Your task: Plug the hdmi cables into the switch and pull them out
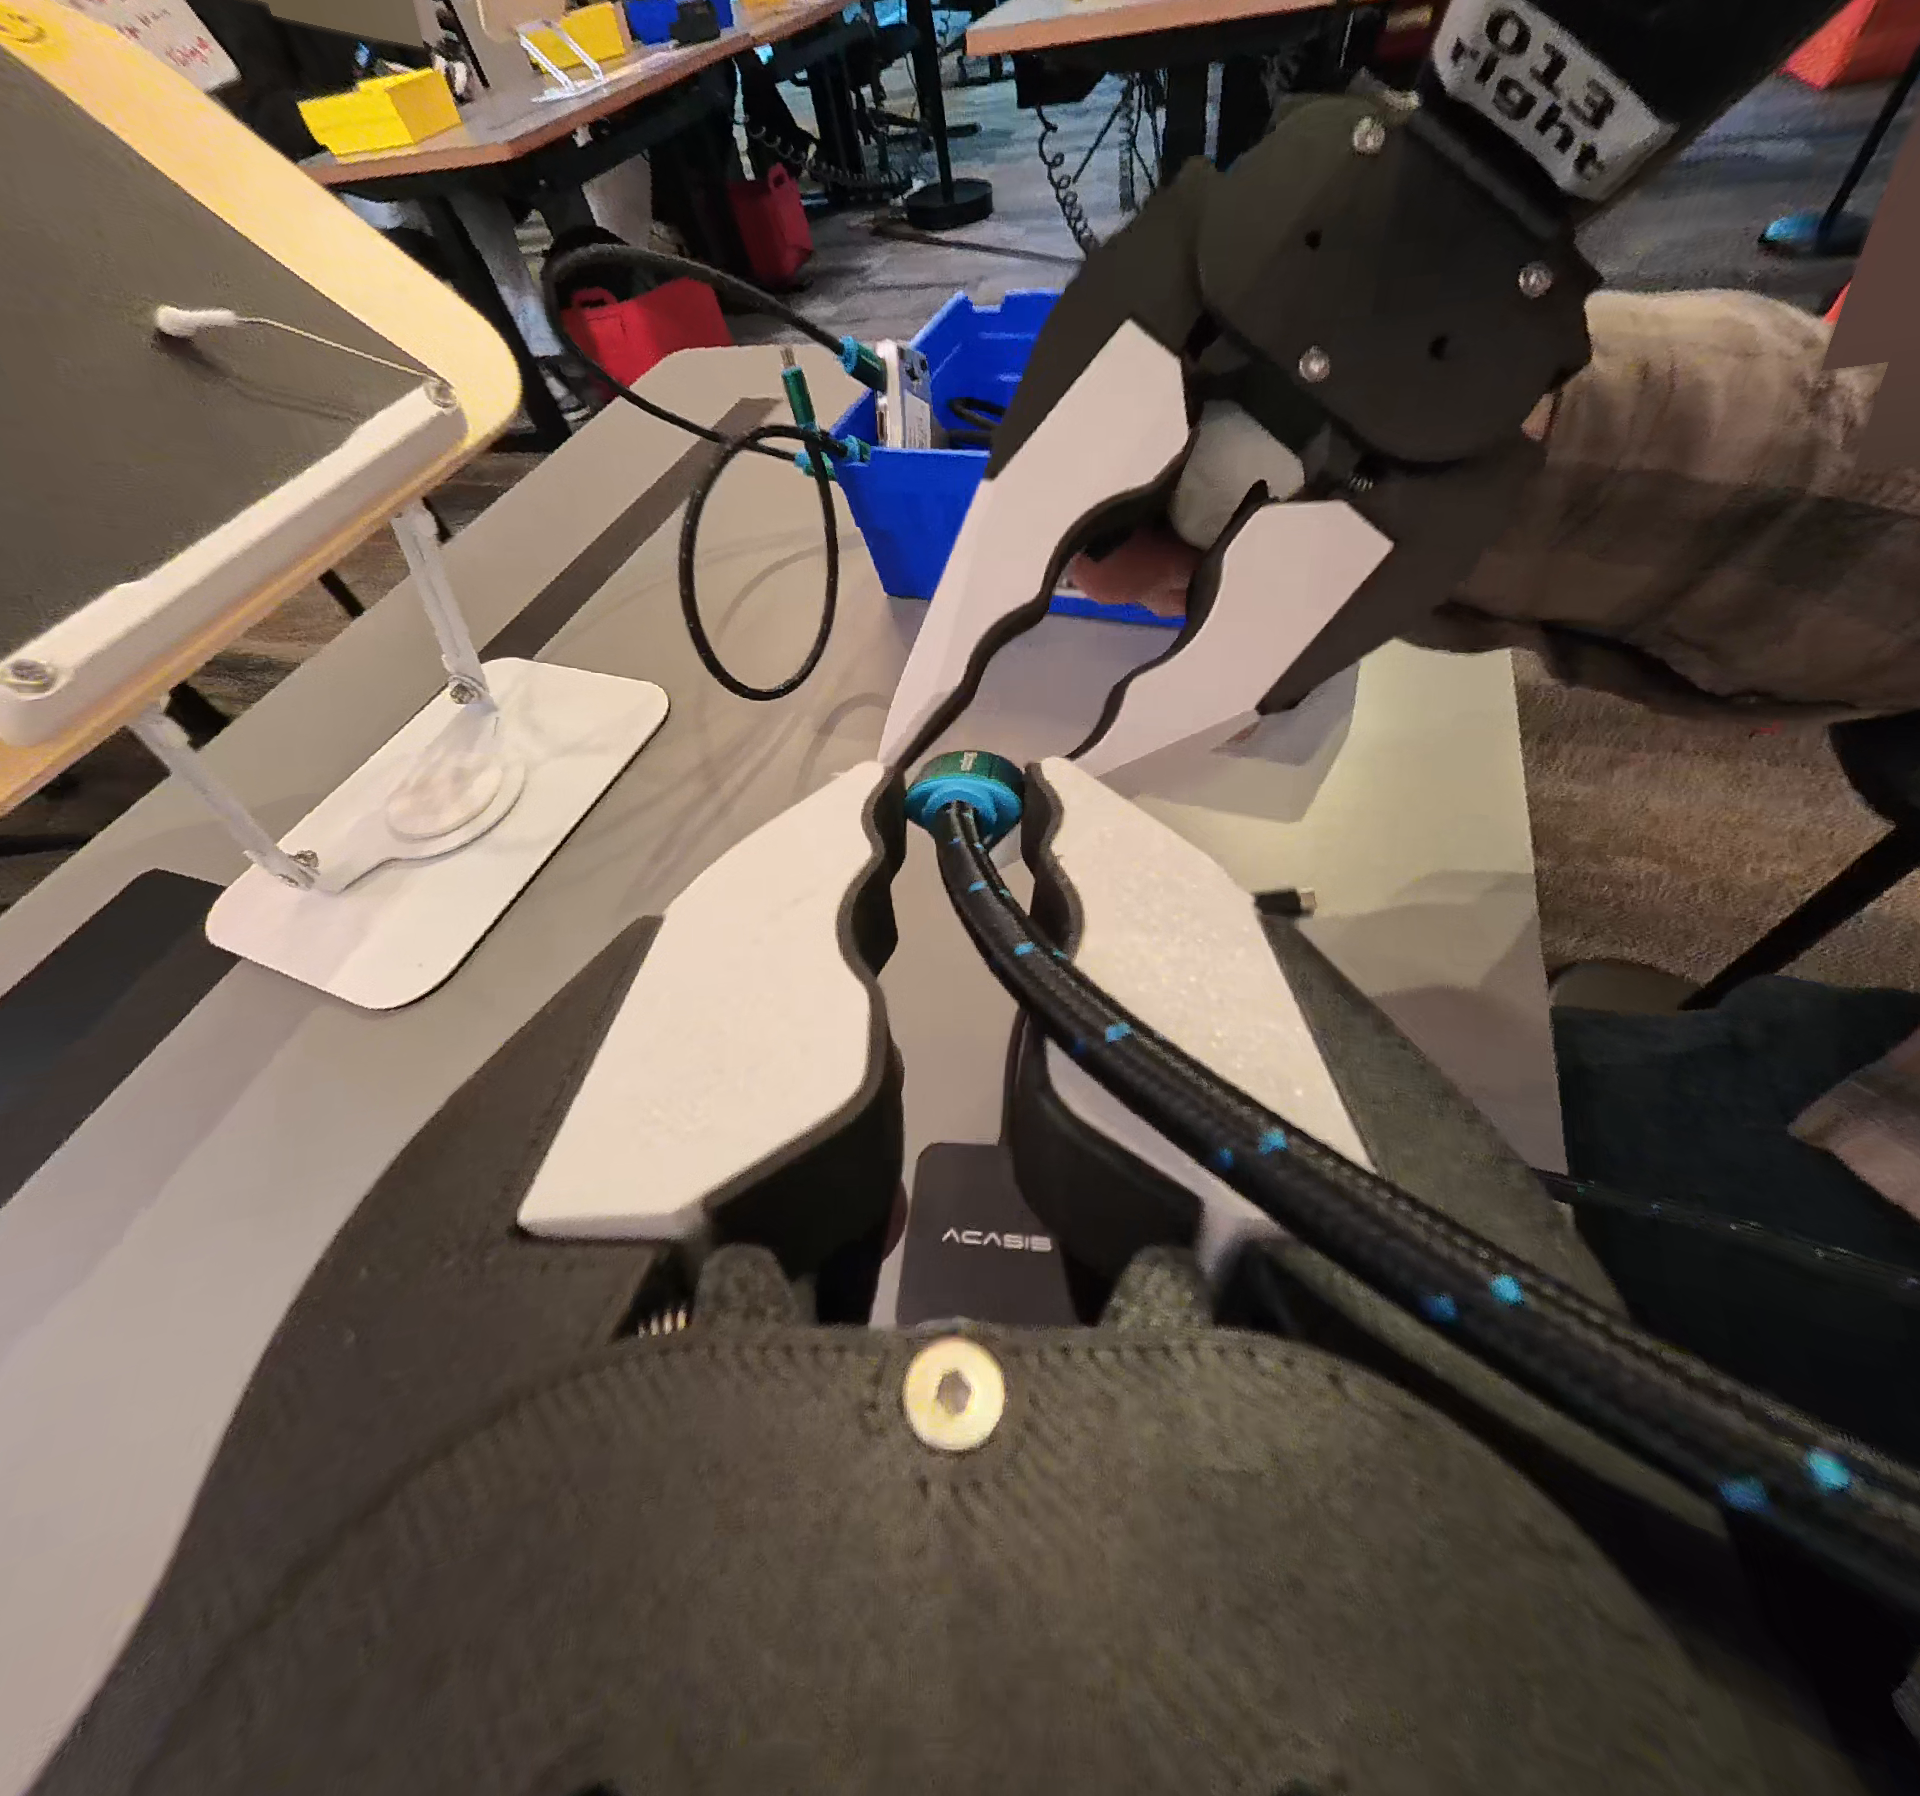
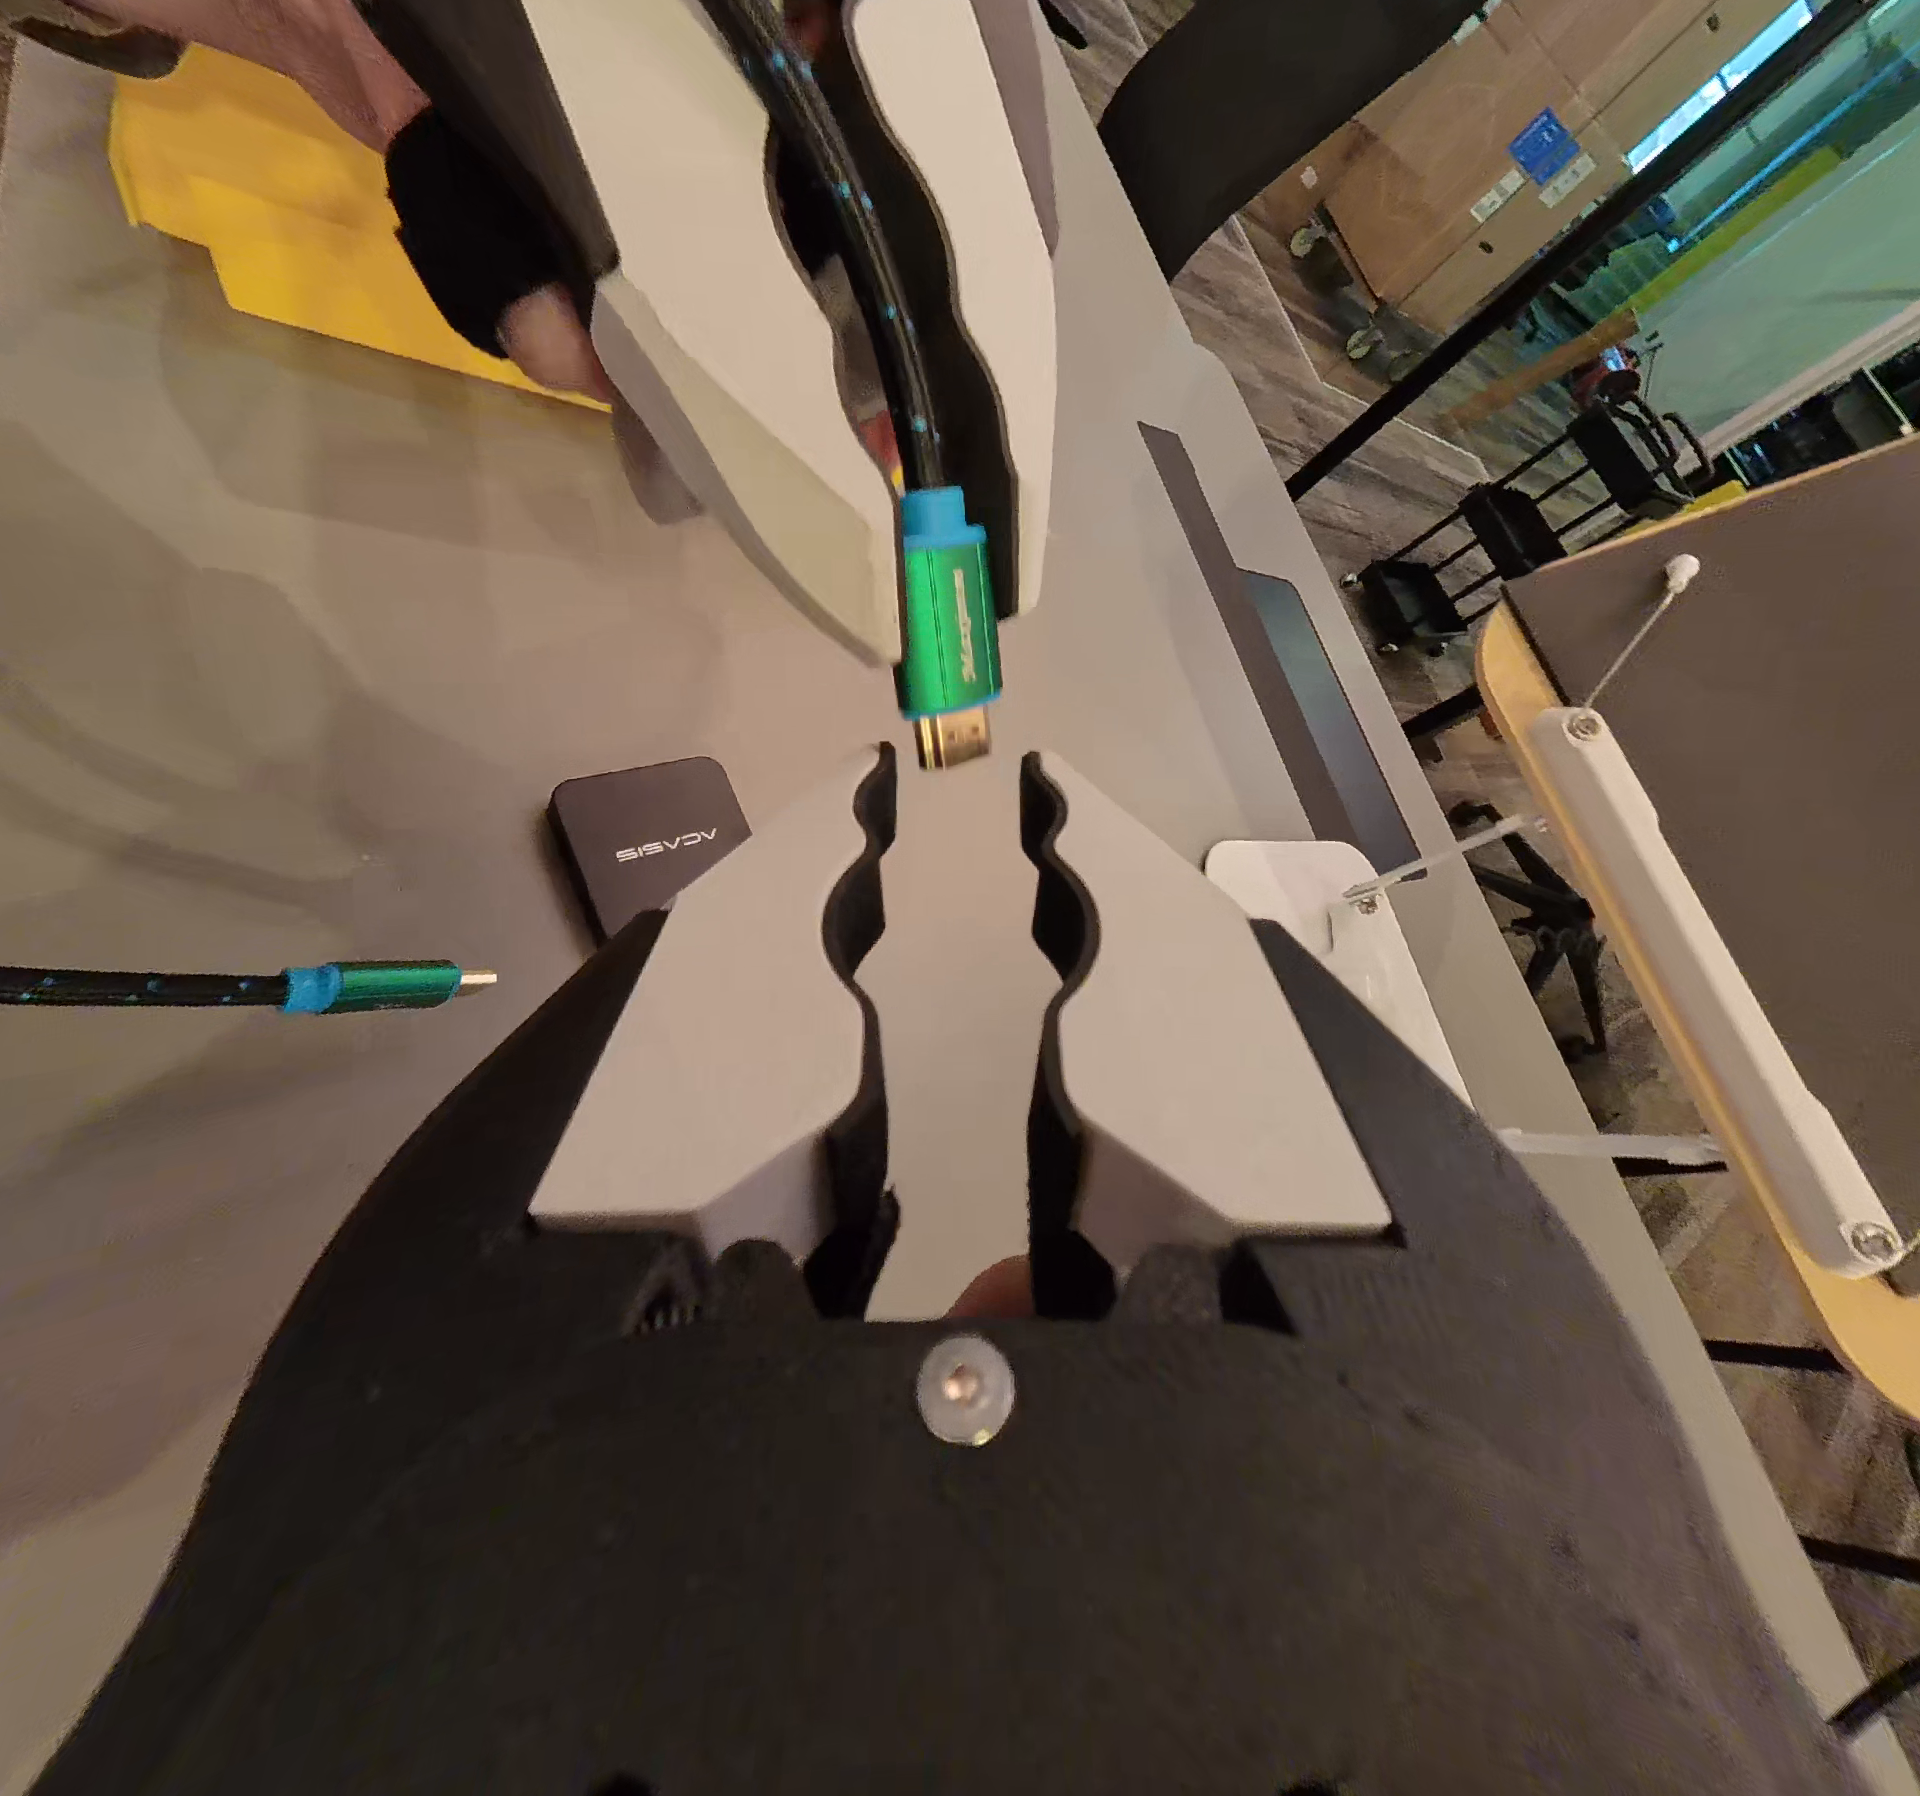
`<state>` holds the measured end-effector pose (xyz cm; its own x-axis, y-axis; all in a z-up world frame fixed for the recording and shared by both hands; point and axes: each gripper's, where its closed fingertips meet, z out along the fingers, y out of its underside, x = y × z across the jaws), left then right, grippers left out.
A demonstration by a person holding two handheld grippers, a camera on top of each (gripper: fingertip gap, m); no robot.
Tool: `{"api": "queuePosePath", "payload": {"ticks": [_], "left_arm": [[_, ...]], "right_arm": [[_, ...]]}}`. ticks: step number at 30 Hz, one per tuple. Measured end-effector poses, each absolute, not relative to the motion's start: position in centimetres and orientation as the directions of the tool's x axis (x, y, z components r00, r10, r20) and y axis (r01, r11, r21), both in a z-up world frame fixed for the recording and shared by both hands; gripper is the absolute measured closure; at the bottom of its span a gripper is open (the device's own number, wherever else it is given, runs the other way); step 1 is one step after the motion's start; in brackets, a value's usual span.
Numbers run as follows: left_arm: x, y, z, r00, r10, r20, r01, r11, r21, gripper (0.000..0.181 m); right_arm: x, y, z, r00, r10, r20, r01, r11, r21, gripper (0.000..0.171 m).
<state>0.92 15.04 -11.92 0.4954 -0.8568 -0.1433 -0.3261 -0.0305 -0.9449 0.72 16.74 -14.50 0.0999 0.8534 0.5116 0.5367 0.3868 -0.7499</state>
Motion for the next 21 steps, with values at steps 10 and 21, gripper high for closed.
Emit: {"api": "queuePosePath", "payload": {"ticks": [10, 21], "left_arm": [[-2.2, 16.6, -9.3, 0.576, -0.814, -0.068, -0.188, -0.05, -0.981, 0.162], [-5.0, 15.1, -6.8, 0.516, -0.839, -0.172, -0.293, 0.015, -0.956, 0.162]], "right_arm": [[1.9, 18.6, -15.2, 0.18, 0.871, 0.457, 0.57, 0.286, -0.77, 0.143], [0.3, 15.5, -24.4, -0.039, 0.981, 0.189, 0.703, 0.161, -0.693, 0.103]]}}
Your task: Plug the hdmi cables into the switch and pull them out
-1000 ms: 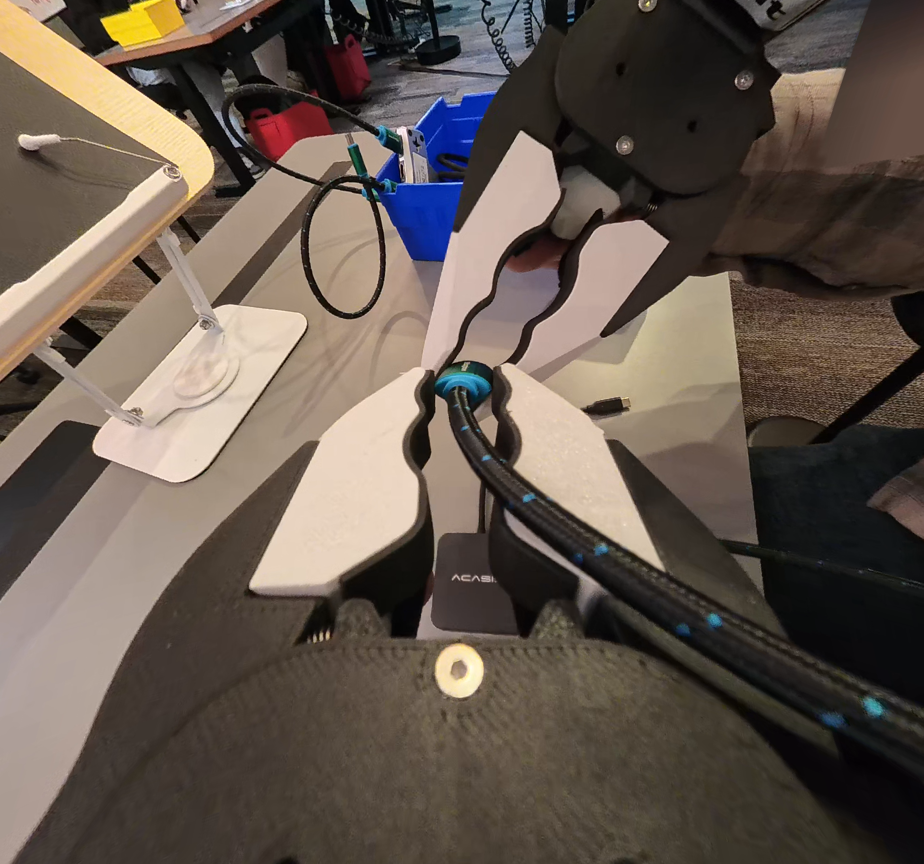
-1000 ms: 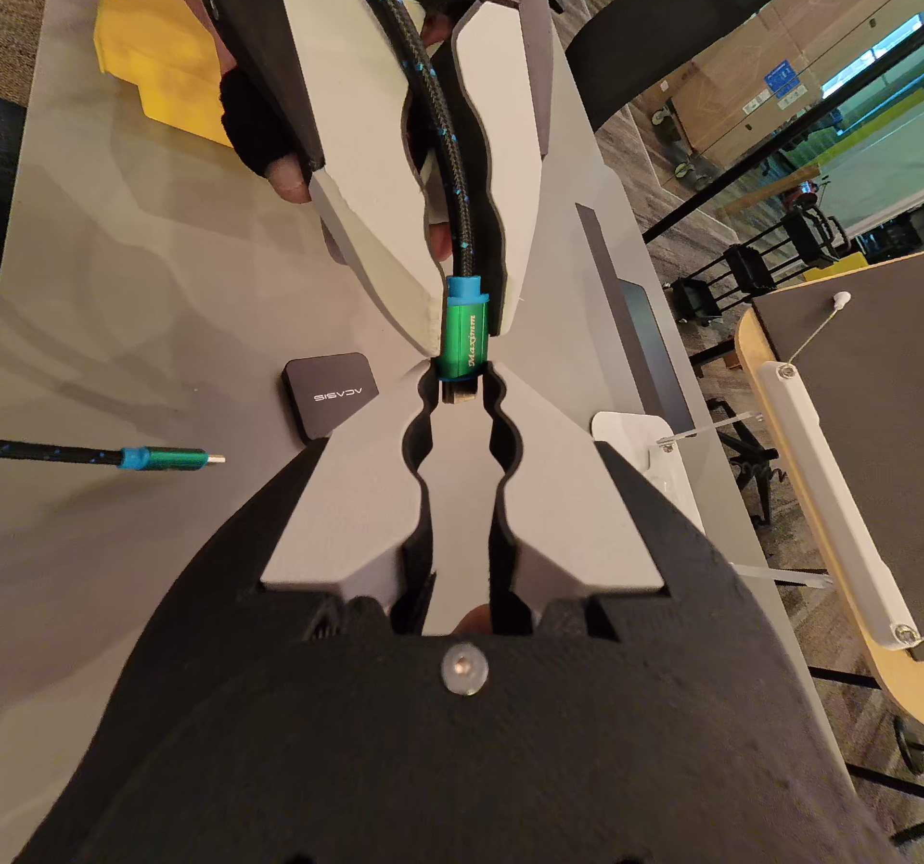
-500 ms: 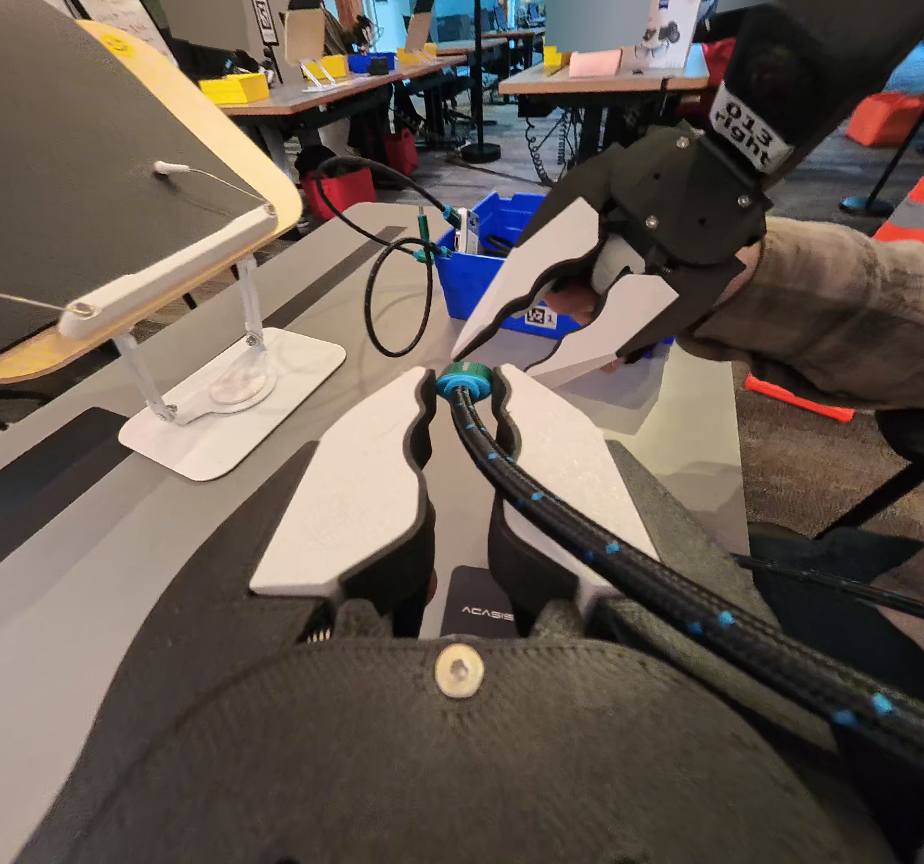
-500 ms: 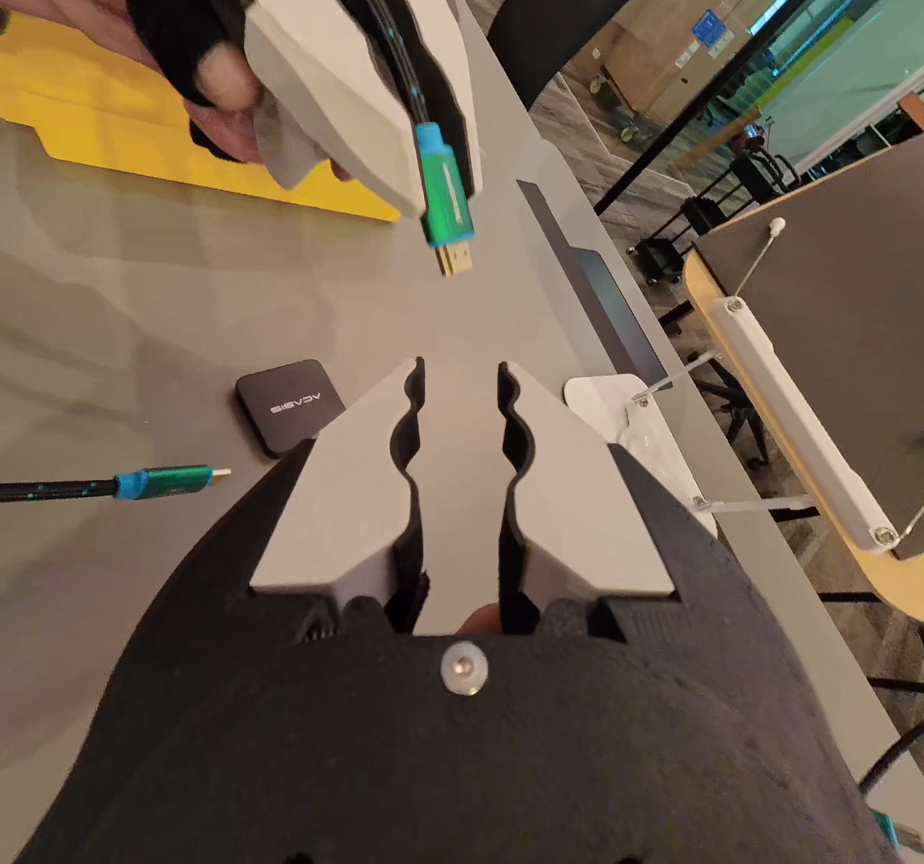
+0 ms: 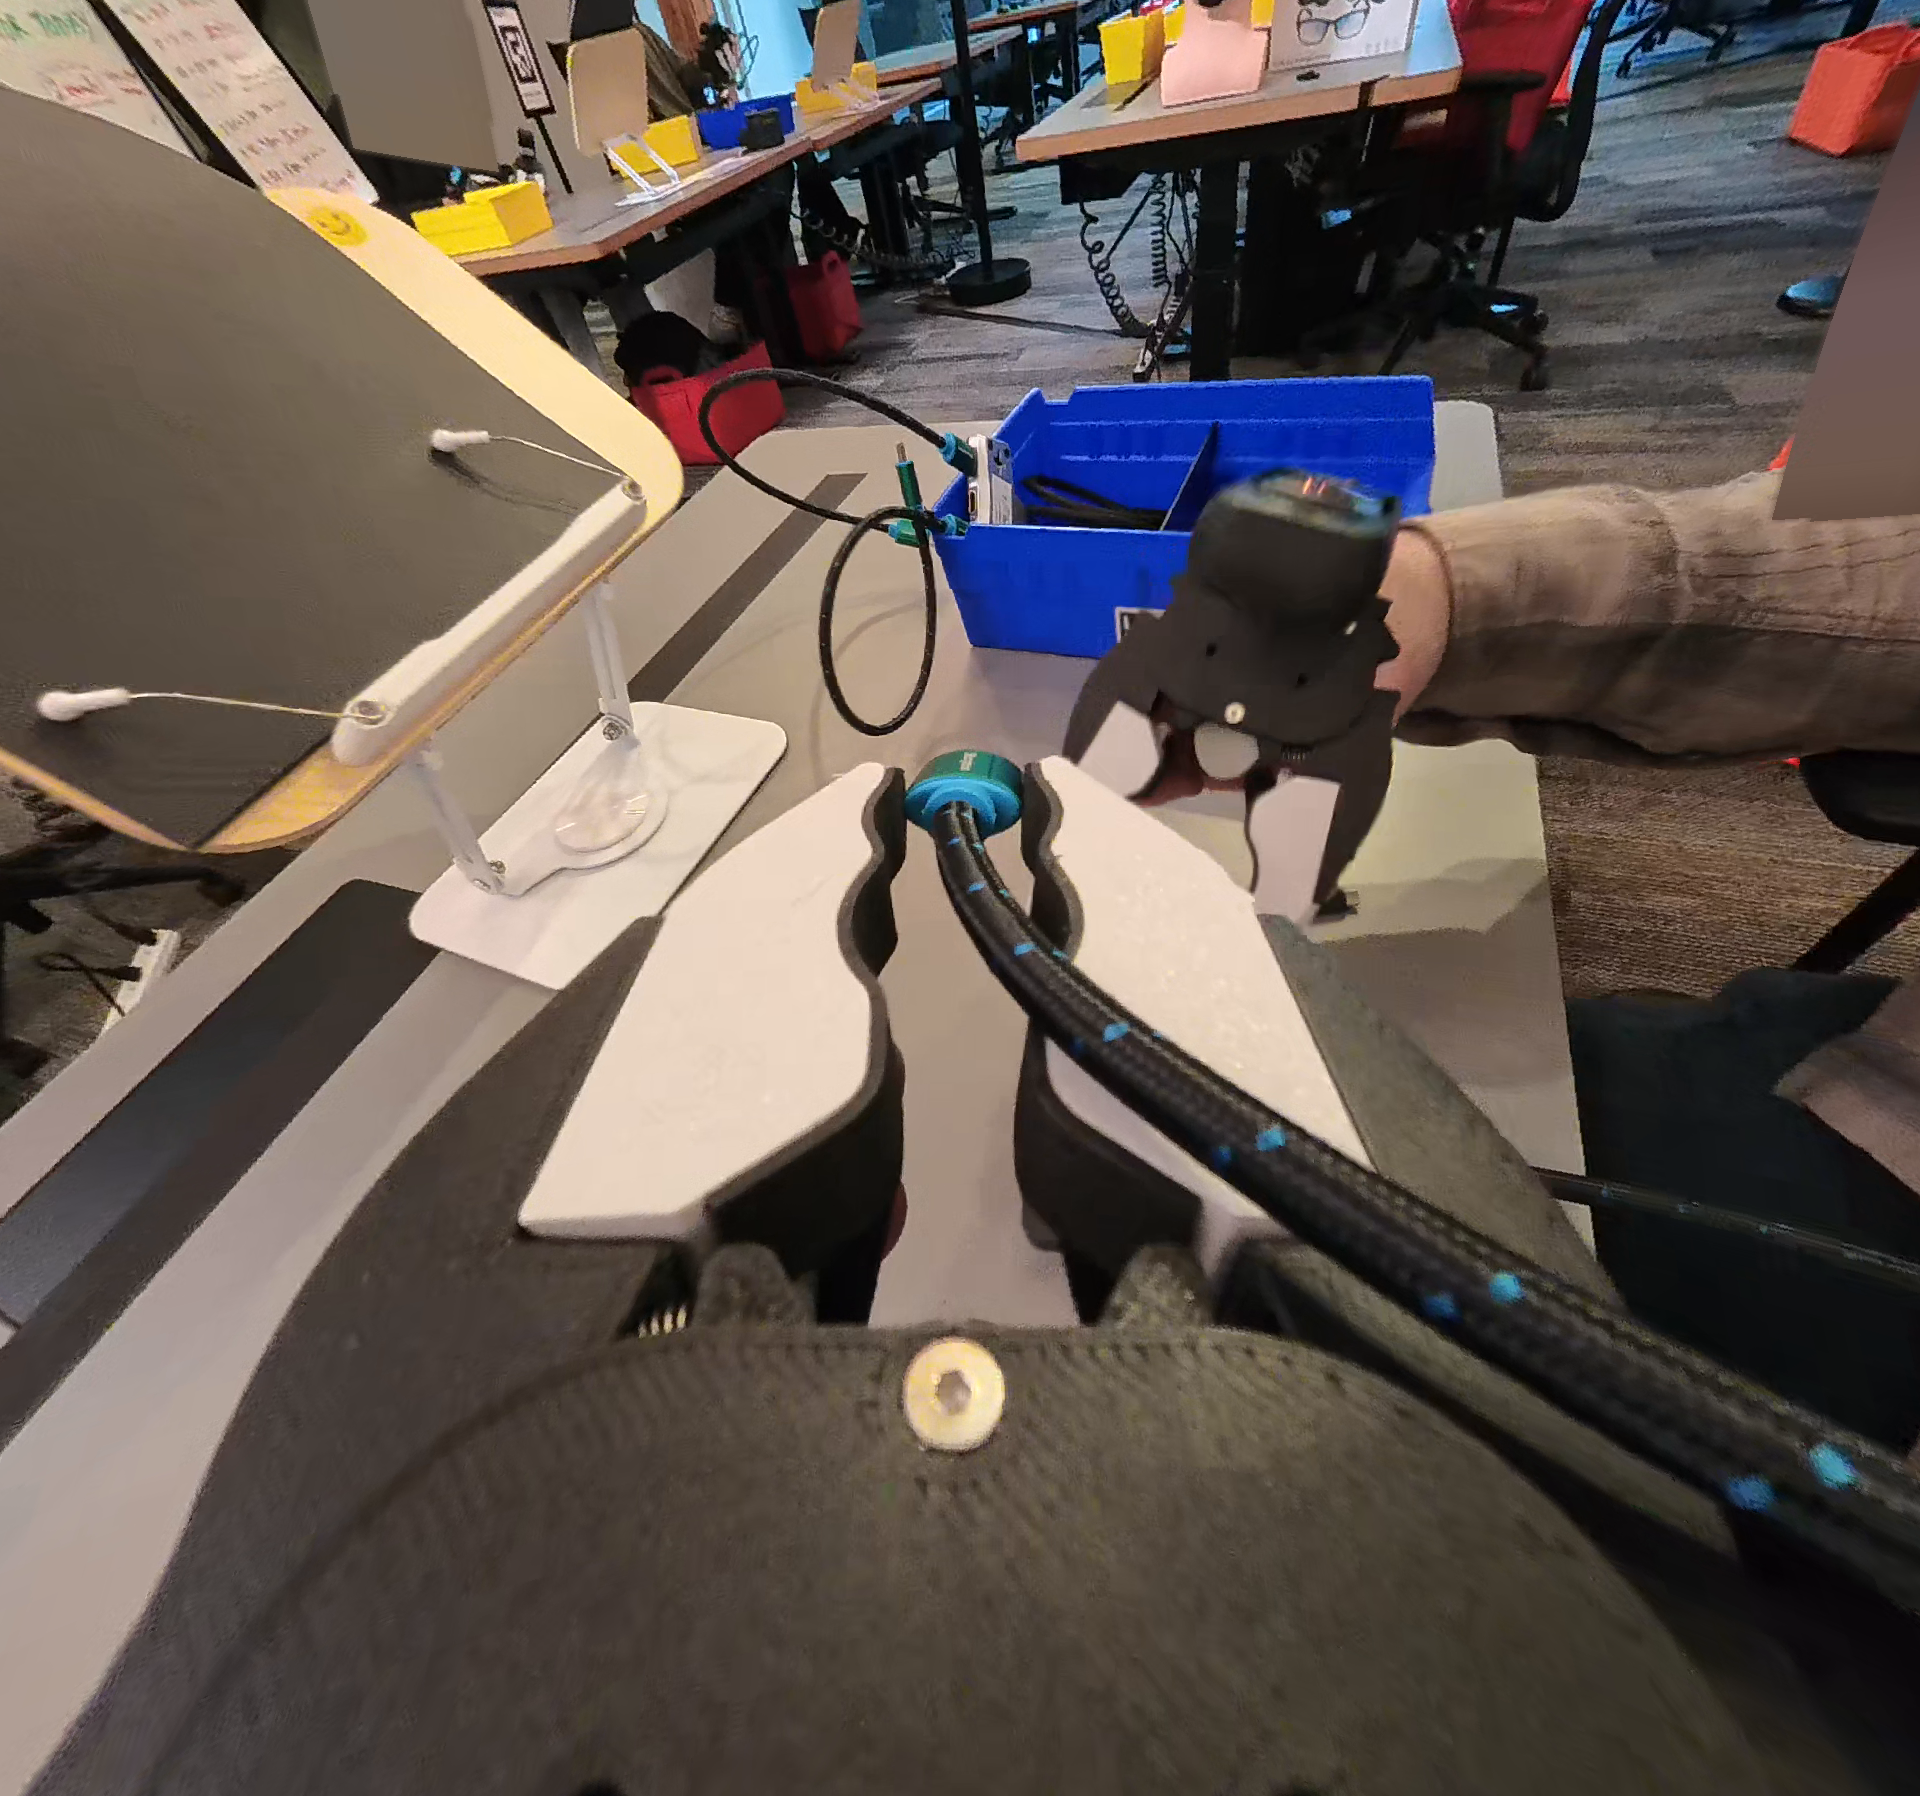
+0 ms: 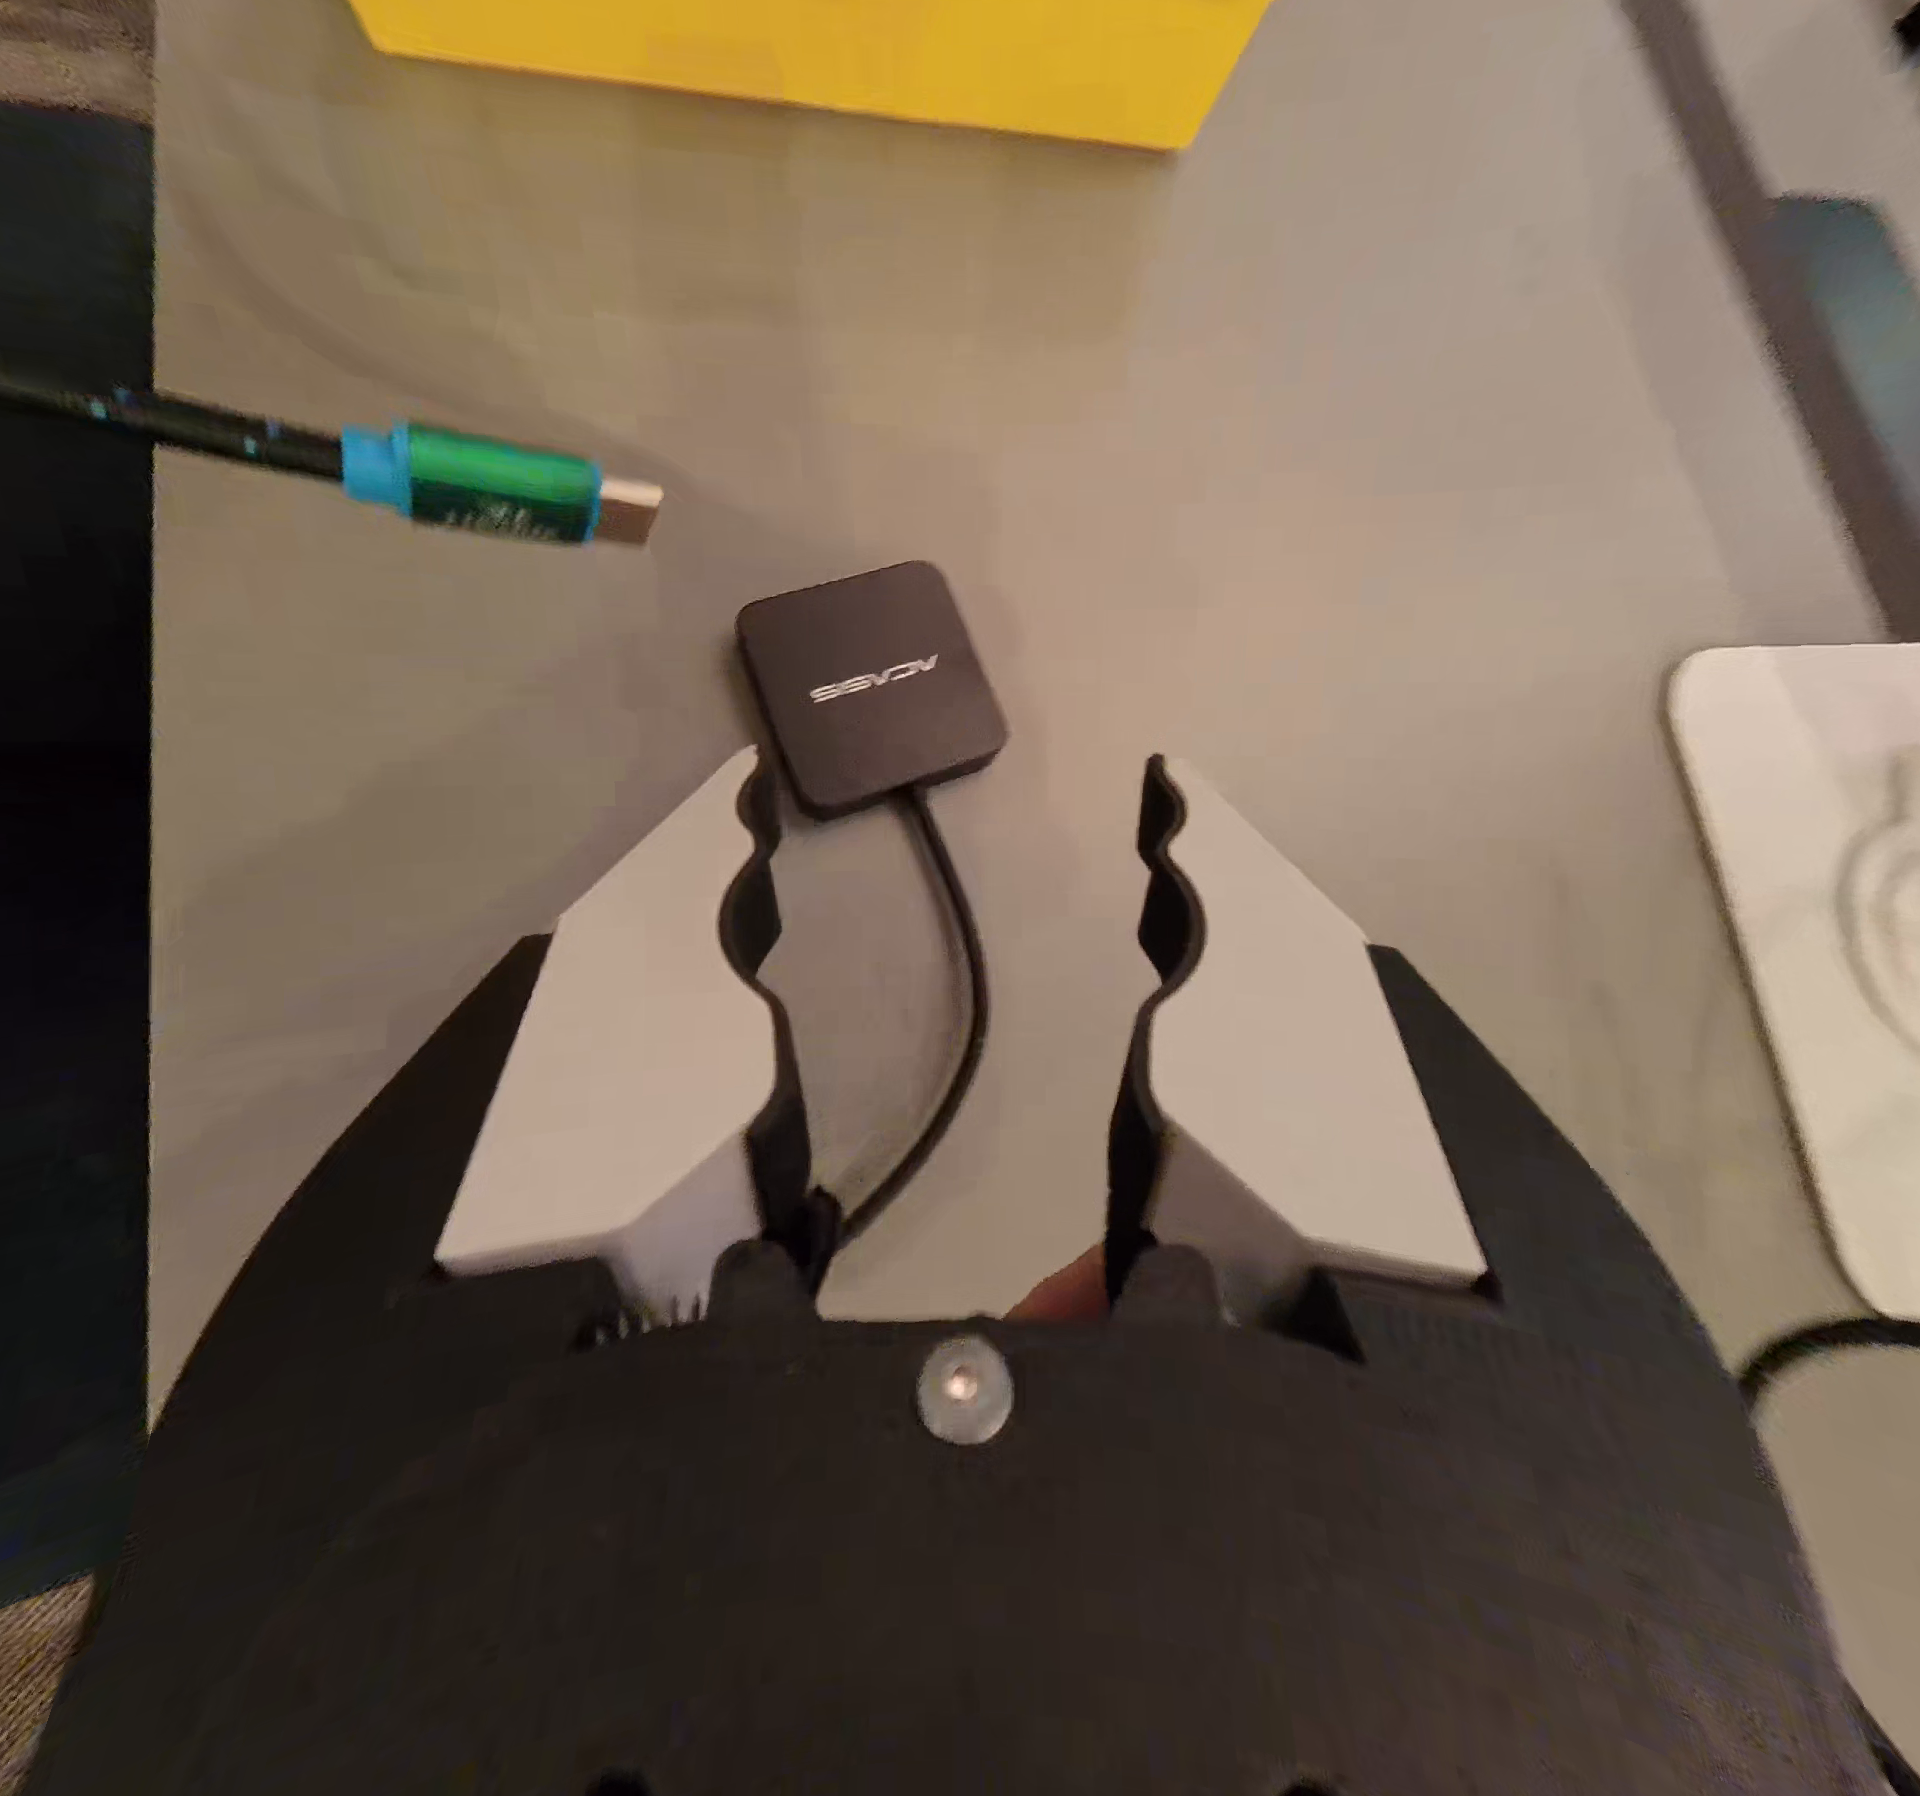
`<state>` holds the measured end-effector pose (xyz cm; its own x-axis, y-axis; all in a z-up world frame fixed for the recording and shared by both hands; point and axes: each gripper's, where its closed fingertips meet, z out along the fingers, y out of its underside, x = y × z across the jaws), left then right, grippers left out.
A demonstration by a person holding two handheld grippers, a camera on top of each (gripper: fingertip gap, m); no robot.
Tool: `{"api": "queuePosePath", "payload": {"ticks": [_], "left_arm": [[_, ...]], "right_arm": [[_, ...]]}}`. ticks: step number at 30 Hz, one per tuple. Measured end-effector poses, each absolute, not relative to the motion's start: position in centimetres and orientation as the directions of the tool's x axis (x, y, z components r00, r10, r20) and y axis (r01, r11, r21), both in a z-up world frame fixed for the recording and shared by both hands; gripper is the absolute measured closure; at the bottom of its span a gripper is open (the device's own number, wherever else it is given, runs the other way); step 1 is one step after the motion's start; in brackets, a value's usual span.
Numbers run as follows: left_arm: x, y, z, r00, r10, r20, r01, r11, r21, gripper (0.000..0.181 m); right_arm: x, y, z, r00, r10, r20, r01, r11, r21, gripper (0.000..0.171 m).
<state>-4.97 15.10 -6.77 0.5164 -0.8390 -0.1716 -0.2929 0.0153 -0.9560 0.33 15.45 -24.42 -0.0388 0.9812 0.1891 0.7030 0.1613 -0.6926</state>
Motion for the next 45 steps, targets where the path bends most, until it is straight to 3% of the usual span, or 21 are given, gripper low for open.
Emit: {"api": "queuePosePath", "payload": {"ticks": [4, 10, 14, 21, 32, 45], "left_arm": [[-6.0, 15.2, -6.3, 0.525, -0.83, -0.189, -0.303, 0.025, -0.953, 0.162], [-7.1, 15.5, -5.7, 0.537, -0.823, -0.188, -0.283, 0.034, -0.959, 0.161], [-7.8, 15.7, -5.5, 0.545, -0.82, -0.178, -0.268, 0.03, -0.963, 0.161], [-8.4, 16.0, -5.5, 0.555, -0.815, -0.168, -0.257, 0.024, -0.966, 0.161], [-8.7, 16.3, -5.7, 0.567, -0.807, -0.166, -0.257, 0.018, -0.966, 0.161], [-8.5, 16.4, -6.2, 0.566, -0.808, -0.163, -0.265, 0.009, -0.964, 0.161]], "right_arm": [[-0.9, 14.6, -27.3, -0.105, 0.983, 0.149, 0.742, 0.177, -0.646, 0.093], [-2.3, 14.8, -30.5, -0.142, 0.979, 0.145, 0.797, 0.2, -0.57, 0.096], [-2.9, 14.8, -30.9, -0.113, 0.991, 0.076, 0.783, 0.136, -0.607, 0.105], [-3.1, 15.2, -30.4, -0.053, 0.997, -0.062, 0.754, -0.001, -0.657, 0.105], [-3.3, 17.3, -24.4, 0.072, 0.898, -0.434, 0.454, -0.417, -0.788, 0.106], [-3.0, 18.6, -21.5, 0.073, 0.883, -0.463, 0.302, -0.462, -0.834, 0.106]]}}
